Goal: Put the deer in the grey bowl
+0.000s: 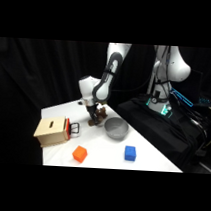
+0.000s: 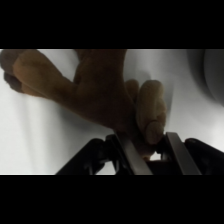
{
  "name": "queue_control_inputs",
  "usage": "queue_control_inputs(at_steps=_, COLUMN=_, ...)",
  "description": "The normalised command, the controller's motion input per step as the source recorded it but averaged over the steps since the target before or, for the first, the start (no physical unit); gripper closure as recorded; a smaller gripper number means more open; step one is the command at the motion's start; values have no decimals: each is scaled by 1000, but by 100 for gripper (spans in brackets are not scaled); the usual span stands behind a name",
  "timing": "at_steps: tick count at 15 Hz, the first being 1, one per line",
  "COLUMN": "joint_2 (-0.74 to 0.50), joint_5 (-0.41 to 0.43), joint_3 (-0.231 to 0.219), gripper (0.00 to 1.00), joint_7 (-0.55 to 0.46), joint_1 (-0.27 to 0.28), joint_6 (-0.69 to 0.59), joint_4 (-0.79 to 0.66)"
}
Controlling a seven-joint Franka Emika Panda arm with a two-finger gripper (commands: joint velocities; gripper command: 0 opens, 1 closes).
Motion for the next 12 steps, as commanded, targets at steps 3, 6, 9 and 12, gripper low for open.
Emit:
queue_control_inputs(at_steps=3, joint_2=-33, joint_5=-66, joint_3=37, gripper=93, joint_7=-6, joint_1=-37, joint_6=-25, joint_4=37)
queue_control_inputs(at_steps=6, joint_2=-221, joint_5=-115, joint_3=-59, gripper=90, joint_7=169, joint_1=42, joint_6=-225, joint_4=-38)
queue_control_inputs(at_steps=9, joint_2=-529, joint_5=-181, joint_3=-137, gripper=93, joint_7=264, joint_1=129, joint_6=-256, joint_4=-222)
queue_control_inputs(at_steps=12, joint_2=-676, joint_5=-200, joint_3=-157, gripper=91, joint_7=305, joint_1=192, joint_6=-326, joint_4=-274)
